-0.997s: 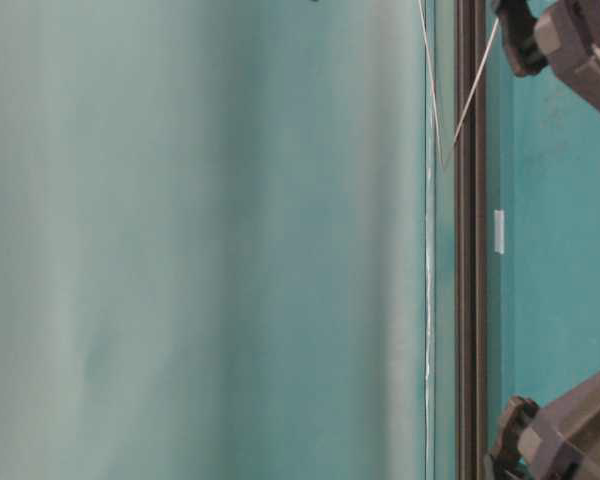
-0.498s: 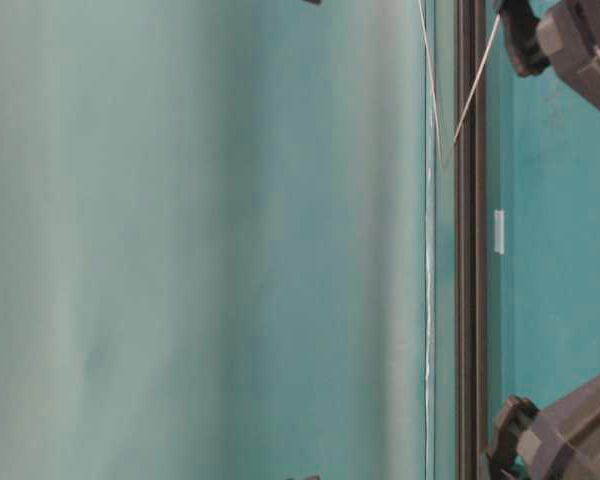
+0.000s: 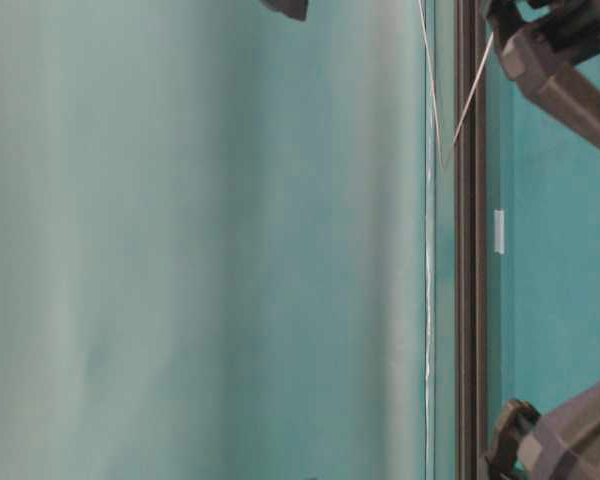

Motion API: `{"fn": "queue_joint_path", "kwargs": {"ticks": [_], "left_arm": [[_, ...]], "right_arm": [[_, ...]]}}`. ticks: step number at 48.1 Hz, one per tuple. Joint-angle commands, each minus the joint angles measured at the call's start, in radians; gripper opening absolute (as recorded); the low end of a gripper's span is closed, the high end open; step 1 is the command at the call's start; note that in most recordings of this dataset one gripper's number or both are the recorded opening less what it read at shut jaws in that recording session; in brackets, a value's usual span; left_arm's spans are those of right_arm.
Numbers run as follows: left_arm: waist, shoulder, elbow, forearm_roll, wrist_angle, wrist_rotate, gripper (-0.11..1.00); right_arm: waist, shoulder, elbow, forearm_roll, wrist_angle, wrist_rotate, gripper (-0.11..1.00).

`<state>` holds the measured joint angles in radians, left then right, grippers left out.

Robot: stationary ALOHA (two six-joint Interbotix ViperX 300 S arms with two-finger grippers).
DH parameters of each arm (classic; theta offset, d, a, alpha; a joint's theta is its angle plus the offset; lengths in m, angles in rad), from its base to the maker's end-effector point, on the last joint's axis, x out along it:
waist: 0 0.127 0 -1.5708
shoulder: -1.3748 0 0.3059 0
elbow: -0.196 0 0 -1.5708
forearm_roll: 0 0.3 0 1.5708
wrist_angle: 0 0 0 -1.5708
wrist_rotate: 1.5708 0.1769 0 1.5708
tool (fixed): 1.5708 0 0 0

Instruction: Insert the wire through the hole in the metal fitting.

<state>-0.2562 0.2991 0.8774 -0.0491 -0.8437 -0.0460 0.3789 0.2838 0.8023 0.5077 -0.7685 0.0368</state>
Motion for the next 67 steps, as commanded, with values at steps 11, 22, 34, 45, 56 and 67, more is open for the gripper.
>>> {"fn": "queue_joint_path", "kwargs": {"ticks": [11, 22, 34, 45, 56, 67], "left_arm": [[-0.025, -0.13, 0.089, 0.003, 0.066, 0.0, -0.1], [-0.026, -0.224, 0.186, -0.002, 0.077, -0.002, -0.1], [-0.025, -0.311, 0.261, -0.002, 0.106, -0.026, -0.1], [-0.034, -0.341, 0.304, 0.002, 0.123, -0.06, -0.1], [-0.037, -0.345, 0.302, 0.006, 0.121, -0.046, -0.1], [-0.037, -0.345, 0.296, 0.006, 0.124, -0.037, -0.1]], "right_arm": [[-0.003, -0.044, -0.009, -0.002, 0.02, -0.002, 0.9], [0.0, -0.049, -0.005, -0.002, 0.021, -0.002, 0.9], [0.002, -0.049, -0.003, -0.002, 0.021, -0.002, 0.9], [0.003, -0.049, -0.005, -0.002, 0.025, -0.002, 0.9], [0.003, -0.051, -0.006, -0.002, 0.025, -0.002, 0.9], [0.003, -0.049, -0.009, -0.002, 0.025, -0.002, 0.9]]}}
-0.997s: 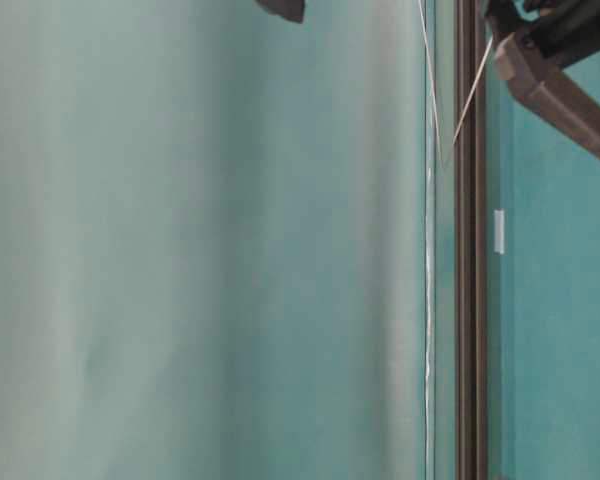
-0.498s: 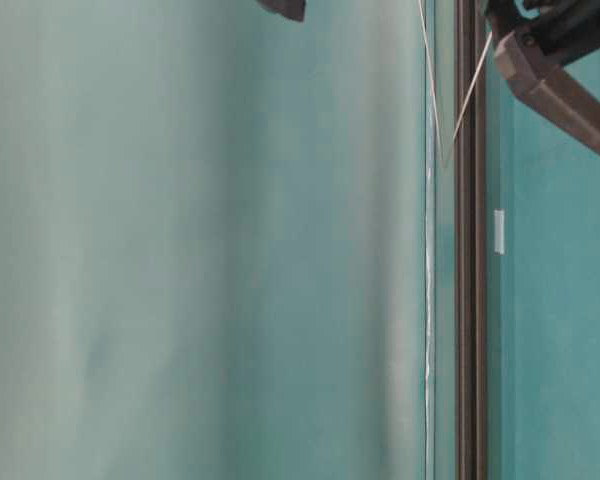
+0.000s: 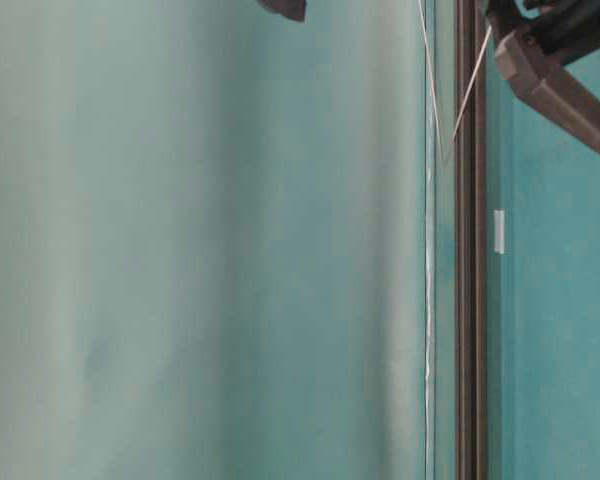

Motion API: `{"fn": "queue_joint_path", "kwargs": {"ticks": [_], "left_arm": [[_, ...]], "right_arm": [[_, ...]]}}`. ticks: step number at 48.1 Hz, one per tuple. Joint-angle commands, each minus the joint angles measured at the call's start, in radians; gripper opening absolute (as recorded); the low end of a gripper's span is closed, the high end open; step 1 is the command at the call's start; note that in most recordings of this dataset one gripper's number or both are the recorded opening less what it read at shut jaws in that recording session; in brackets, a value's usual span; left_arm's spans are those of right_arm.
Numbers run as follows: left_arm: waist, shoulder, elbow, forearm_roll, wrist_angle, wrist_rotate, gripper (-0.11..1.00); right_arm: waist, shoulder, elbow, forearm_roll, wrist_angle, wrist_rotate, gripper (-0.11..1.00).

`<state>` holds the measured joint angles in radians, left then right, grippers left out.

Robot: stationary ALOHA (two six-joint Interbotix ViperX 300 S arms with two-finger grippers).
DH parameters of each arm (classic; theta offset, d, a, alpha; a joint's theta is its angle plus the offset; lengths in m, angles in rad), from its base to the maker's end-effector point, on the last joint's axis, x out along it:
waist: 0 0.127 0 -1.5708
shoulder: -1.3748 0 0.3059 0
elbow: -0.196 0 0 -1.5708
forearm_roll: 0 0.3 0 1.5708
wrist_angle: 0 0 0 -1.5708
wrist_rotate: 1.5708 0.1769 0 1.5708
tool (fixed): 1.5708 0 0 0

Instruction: Insert the wire through the hole in the metal fitting.

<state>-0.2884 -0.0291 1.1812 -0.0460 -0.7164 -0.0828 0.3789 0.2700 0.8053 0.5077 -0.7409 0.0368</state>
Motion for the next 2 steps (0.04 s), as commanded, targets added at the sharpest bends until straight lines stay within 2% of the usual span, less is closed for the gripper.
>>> {"fn": "queue_joint_path", "kwargs": {"ticks": [1, 2], "left_arm": [[-0.005, -0.015, -0.008, 0.003, -0.003, -0.002, -0.1], [-0.005, -0.015, -0.006, 0.003, -0.003, -0.002, -0.1]], "right_arm": [[0.003, -0.035, -0.012, -0.003, -0.002, -0.002, 0.9], [0.003, -0.035, -0.012, -0.002, -0.003, -0.002, 0.9]]}}
